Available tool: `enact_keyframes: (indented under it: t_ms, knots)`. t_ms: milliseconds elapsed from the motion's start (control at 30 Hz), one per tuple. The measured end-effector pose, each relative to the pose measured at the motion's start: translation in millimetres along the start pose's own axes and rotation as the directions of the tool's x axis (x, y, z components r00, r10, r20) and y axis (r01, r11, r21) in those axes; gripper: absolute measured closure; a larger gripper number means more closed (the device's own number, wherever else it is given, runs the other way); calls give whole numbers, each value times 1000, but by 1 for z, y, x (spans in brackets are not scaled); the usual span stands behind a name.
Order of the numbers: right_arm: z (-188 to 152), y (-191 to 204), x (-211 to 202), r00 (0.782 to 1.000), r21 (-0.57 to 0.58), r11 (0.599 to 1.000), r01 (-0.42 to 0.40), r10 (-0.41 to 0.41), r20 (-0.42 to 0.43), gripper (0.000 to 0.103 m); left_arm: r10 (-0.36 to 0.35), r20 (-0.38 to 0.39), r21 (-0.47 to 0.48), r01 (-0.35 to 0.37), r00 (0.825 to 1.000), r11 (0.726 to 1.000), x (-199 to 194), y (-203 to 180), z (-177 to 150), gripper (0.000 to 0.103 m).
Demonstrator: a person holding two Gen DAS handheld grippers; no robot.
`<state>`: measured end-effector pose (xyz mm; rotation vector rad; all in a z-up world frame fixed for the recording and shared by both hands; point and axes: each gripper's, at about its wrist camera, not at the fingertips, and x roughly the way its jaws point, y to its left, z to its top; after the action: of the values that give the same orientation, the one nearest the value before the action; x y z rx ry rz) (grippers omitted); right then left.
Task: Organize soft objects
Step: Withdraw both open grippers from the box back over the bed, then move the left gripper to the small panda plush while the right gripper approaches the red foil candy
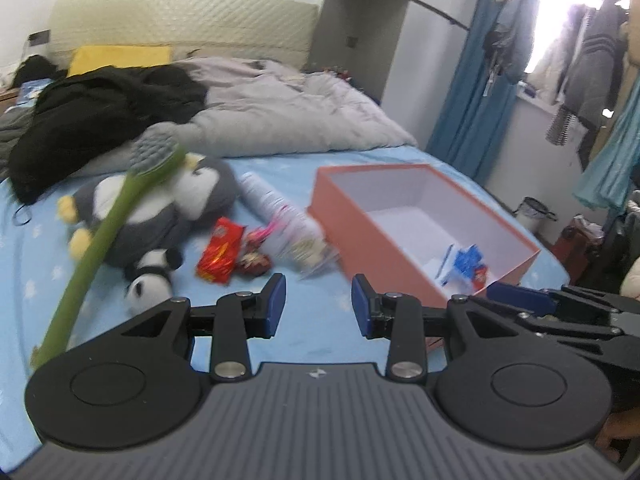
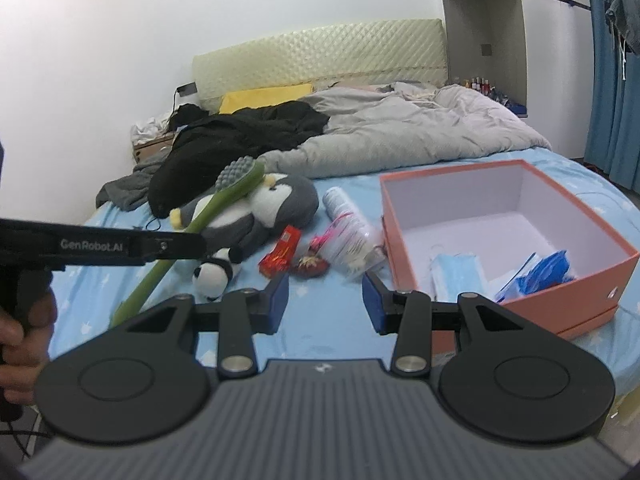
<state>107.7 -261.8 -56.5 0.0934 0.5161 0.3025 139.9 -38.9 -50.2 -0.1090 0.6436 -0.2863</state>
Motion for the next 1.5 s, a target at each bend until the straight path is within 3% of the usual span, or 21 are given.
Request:
enact_keyframes:
  t_ms: [300,500,667,1500]
  knots:
    - [-18,27,0,999,-35,999,-27,26,-26,59,38,-53,-65,-41,998,997,-14,19,-40,61]
    - [-26,32,-1,996,-13,998,-54,53,-69,59,71,-61,-52,-74,996,996,-25,17,-54,61]
    - [-35,35,4,995,-18,999,-49,47,-90,59,68,-65,-86,-73,996,994,-25,25,-57,55]
    - [-36,25,99,991,-45,998,-53,47,-127,59,187,-139,-85,-200,972,976,80,93,-53,49]
